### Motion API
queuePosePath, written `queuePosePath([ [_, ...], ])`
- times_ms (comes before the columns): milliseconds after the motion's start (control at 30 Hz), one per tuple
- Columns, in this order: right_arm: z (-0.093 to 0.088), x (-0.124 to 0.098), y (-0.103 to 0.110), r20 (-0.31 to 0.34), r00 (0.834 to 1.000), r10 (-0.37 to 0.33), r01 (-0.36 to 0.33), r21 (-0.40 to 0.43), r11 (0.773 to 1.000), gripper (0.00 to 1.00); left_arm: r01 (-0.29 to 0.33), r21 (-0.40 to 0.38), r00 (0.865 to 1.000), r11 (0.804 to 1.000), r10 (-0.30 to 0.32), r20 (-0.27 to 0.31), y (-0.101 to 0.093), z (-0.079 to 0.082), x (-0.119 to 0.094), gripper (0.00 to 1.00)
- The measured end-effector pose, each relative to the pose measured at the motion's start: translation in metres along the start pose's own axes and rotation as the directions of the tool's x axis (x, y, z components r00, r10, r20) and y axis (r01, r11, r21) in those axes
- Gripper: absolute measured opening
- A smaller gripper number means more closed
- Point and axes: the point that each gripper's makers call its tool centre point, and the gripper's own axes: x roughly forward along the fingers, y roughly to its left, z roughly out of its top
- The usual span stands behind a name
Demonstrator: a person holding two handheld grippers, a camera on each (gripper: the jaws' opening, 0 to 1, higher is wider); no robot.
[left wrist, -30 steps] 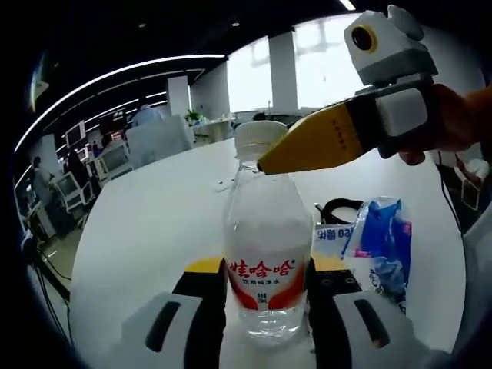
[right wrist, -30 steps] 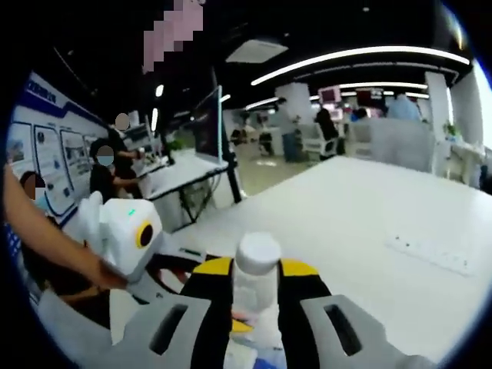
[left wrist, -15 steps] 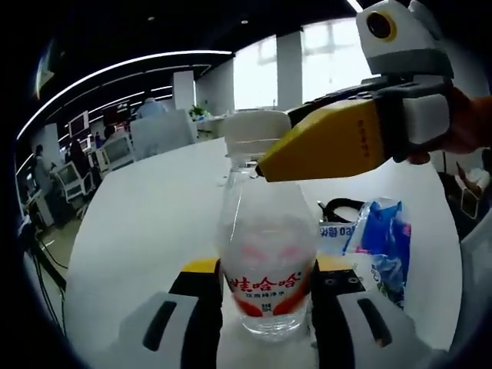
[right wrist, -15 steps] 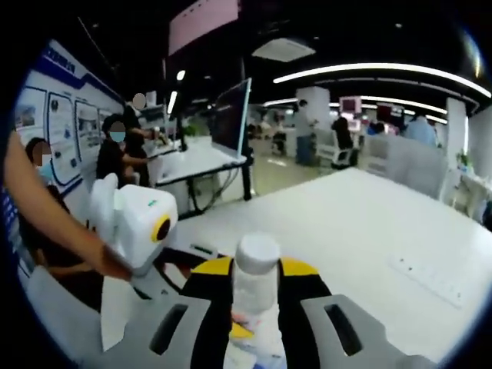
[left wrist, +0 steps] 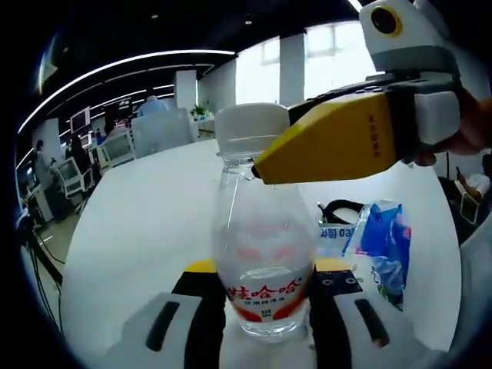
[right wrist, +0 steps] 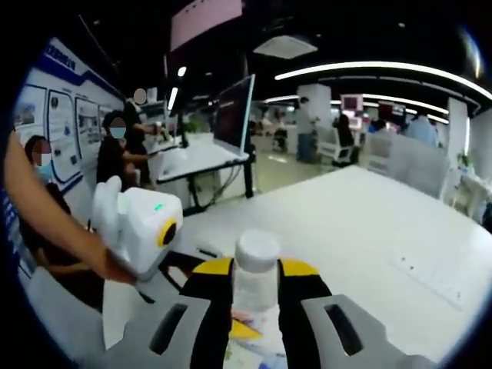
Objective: Arrange the tabletop items into an orderly group along one side of the table until the central work area is clear of visible clutter.
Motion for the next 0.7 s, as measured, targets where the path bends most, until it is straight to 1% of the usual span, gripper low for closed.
queuePosePath([
  [133, -0.001, -0.002, 0.001, -0.005, 1.000, 0.007, -0.007, 0.008, 1.000, 0.19, -0.008, 0.001, 1.000, 1.000, 0.008, 0.000, -0.001, 0.000, -0.001, 0.40],
  [267, -0.003, -0.007, -0.003, -0.012, 1.000, -0.006, 0.006, 0.010, 1.000, 0.26, -0.016, -0.029, 1.000, 0.999, 0.016, 0.007, 0.002, -0.001, -0.003, 0.40],
  [367, -0.003, -0.013, -0.005, -0.010, 1.000, -0.009, 0.009, 0.013, 1.000, 0.33, -0.024, -0.038, 1.000, 0.999, 0.024, 0.008, 0.004, -0.002, -0.004, 0.40],
  [500, 0.000, -0.020, -0.004, 0.007, 1.000, -0.008, 0.008, 0.027, 1.000, 0.46, -0.036, -0.052, 0.999, 0.998, 0.037, 0.005, 0.006, -0.003, -0.006, 0.40],
  [600, 0.002, -0.024, -0.004, 0.010, 1.000, -0.020, 0.020, 0.000, 1.000, 0.55, -0.042, -0.074, 0.999, 0.996, 0.043, 0.006, 0.008, -0.003, -0.006, 0.40],
  [700, 0.002, -0.028, -0.003, 0.011, 1.000, -0.024, 0.024, -0.007, 1.000, 0.61, -0.048, -0.090, 0.999, 0.995, 0.049, 0.007, 0.009, -0.004, -0.007, 0.40],
])
